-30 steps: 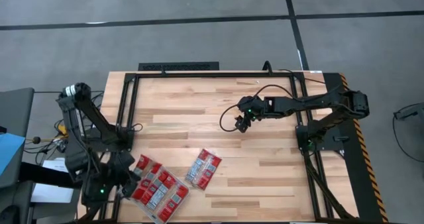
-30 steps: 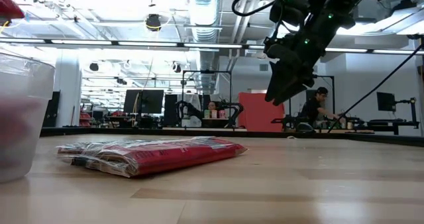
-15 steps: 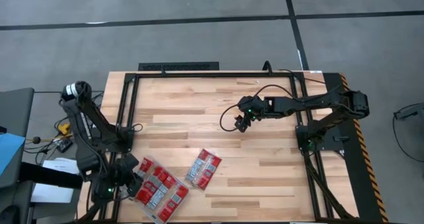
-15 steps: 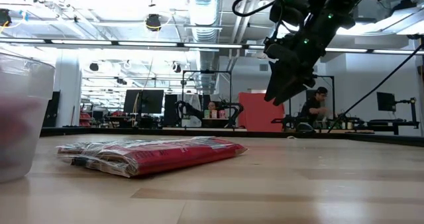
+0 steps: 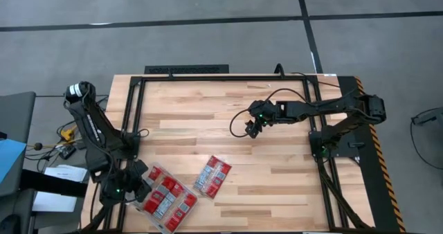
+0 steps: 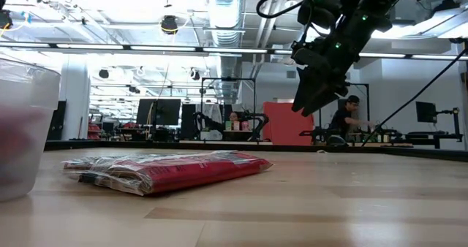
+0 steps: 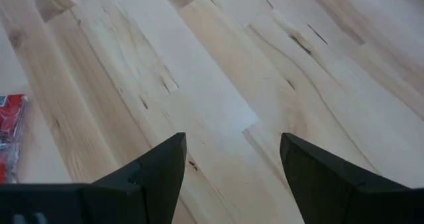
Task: Sort popcorn bags into baskets
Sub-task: Put the red popcorn bag into the transparent bin
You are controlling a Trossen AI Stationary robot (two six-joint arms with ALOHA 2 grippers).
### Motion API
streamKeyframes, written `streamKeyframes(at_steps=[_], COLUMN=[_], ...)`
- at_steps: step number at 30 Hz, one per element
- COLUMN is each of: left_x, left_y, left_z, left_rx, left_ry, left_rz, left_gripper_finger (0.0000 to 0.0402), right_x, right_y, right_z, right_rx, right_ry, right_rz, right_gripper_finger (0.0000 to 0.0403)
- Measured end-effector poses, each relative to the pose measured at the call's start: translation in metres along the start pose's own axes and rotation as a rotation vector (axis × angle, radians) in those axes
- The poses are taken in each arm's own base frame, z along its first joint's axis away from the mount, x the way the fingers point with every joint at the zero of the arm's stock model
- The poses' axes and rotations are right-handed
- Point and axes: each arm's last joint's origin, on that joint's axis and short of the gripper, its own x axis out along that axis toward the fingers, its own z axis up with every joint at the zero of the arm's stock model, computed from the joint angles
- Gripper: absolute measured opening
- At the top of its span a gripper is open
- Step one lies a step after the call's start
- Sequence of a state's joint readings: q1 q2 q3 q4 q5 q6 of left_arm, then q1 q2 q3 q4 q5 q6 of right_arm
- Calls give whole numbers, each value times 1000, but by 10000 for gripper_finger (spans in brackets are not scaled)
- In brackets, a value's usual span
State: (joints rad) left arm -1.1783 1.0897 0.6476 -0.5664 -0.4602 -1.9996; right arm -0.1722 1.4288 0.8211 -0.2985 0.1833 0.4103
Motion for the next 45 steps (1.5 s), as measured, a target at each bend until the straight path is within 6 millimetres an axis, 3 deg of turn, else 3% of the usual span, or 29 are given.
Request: streamKeyframes(at_steps=[15,21,25,29,33,39,45], left_x=[-2,-23,-38,-47,-42,-20,15], left_y=[3,9,9,2,-7,-26,-26], left_z=[10,24,34,52,75,119,169], left_rx=[2,-57,-138,-195,-187,-115,-146], left_ry=[81,109,54,-114,-273,-439,-393], left_rz=[93,94,-13,-166,-208,-182,-84], left_gripper_finger=[203,229,230,223,214,211,217], right_x=[0,0,0,-2,-1,3,3], right_y=[0,0,1,9,17,23,32], right_z=[0,0,0,-3,-6,-19,-34], right_rx=[-4,-26,-52,-106,-119,-137,-170], right_ry=[0,-1,0,-2,-45,-60,-42], right_rz=[-1,-1,6,30,70,121,150], right_gripper_finger=[270,270,270,270,270,270,270])
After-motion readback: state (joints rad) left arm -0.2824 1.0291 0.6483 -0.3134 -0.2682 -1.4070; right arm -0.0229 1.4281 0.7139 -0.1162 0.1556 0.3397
